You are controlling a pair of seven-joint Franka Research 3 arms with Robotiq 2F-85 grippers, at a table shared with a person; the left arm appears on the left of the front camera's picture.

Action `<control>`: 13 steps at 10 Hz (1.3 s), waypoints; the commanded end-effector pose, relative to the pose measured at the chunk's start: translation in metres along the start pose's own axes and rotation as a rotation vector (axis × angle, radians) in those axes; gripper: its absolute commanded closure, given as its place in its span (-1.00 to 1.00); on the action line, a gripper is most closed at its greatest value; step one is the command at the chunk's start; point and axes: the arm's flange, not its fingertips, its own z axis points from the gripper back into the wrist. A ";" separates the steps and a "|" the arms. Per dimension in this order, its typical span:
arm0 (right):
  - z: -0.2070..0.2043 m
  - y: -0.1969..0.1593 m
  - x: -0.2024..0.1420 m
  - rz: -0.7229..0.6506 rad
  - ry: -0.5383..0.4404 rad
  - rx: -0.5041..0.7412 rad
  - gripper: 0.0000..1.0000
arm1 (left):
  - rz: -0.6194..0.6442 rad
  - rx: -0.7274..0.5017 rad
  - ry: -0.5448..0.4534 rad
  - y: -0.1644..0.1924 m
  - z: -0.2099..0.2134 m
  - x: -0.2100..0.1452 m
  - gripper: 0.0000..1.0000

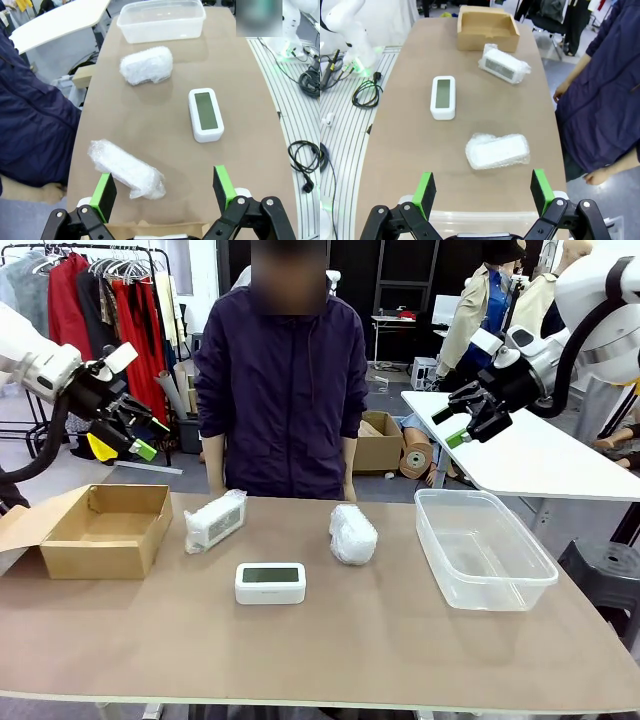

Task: Separate and place wrapped and unwrapped clocks.
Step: Pick up the Digital clock indicated by the person.

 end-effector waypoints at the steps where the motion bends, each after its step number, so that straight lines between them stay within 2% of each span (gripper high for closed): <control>1: 0.000 0.000 0.000 0.000 -0.001 -0.001 -1.00 | -0.008 0.005 -0.003 -0.001 0.002 0.001 -1.00; 13: 0.000 0.000 0.000 0.000 -0.001 -0.001 -1.00 | -0.008 0.005 -0.003 -0.001 0.002 0.001 -1.00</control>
